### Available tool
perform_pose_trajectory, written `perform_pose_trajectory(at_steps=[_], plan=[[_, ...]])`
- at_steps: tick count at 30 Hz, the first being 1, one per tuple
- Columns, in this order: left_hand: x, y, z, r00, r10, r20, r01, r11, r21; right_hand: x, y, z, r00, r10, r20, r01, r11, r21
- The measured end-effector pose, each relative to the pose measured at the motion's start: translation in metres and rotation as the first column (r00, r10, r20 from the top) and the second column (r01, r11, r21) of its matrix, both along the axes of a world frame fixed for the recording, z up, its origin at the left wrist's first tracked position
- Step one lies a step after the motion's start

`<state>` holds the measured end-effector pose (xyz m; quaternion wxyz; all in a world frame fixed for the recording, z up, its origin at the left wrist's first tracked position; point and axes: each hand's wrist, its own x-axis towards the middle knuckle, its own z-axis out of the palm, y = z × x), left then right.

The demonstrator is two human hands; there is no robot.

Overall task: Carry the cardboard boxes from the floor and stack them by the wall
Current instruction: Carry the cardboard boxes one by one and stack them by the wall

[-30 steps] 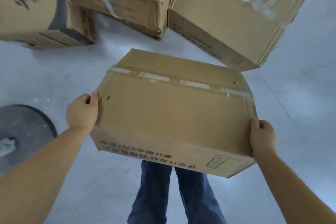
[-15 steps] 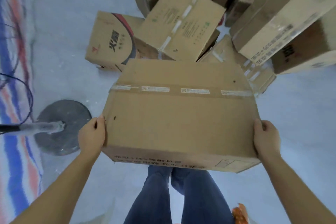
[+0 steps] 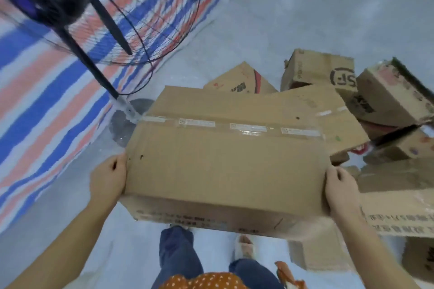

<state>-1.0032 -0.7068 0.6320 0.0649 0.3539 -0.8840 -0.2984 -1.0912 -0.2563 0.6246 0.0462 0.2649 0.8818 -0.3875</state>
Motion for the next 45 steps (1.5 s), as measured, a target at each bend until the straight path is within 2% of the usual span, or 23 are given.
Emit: perform_pose_trajectory(at_steps=[4,9,13,19,23,28,34,38,41,45], plan=[[0.091,0.045,0.005,0.966,0.258,-0.011,-0.258,0.966,-0.003,-0.032,0.004,0.009,0.967,0.253,-0.029,-0.252,0.967,0.020],[0.217,0.096,0.009,0.806,0.592,0.010,-0.592,0.806,-0.006,-0.038,-0.039,0.015,0.828,0.555,-0.074,-0.559,0.828,-0.051],[0.320,0.144,0.022,0.601,0.799,0.016,-0.799,0.601,-0.001,-0.009,-0.096,0.014,0.650,0.759,-0.038,-0.757,0.643,-0.115],[0.460,0.245,0.045,0.218,0.975,-0.041,-0.976,0.218,0.010,0.091,-0.173,0.033,0.244,0.965,-0.097,-0.968,0.236,-0.084],[0.553,0.335,0.046,-0.005,0.996,-0.083,-0.998,0.000,0.065,0.190,-0.200,0.041,0.029,0.992,-0.119,-0.993,0.014,-0.121],[0.664,0.446,0.055,-0.235,0.968,-0.093,-0.972,-0.231,0.052,0.333,-0.186,0.041,-0.160,0.976,-0.149,-0.972,-0.182,-0.146],[0.765,0.569,0.071,-0.469,0.875,-0.119,-0.883,-0.469,0.030,0.497,-0.164,0.040,-0.410,0.903,-0.128,-0.890,-0.427,-0.164],[0.810,0.643,0.074,-0.640,0.751,-0.160,-0.763,-0.646,0.022,0.604,-0.153,0.044,-0.564,0.817,-0.122,-0.795,-0.577,-0.190],[0.832,0.684,0.074,-0.742,0.644,-0.187,-0.659,-0.751,0.032,0.674,-0.148,0.048,-0.668,0.736,-0.114,-0.711,-0.675,-0.197],[0.857,0.713,0.071,-0.820,0.537,-0.197,-0.554,-0.832,0.038,0.756,-0.152,0.049,-0.776,0.620,-0.112,-0.594,-0.779,-0.200]])
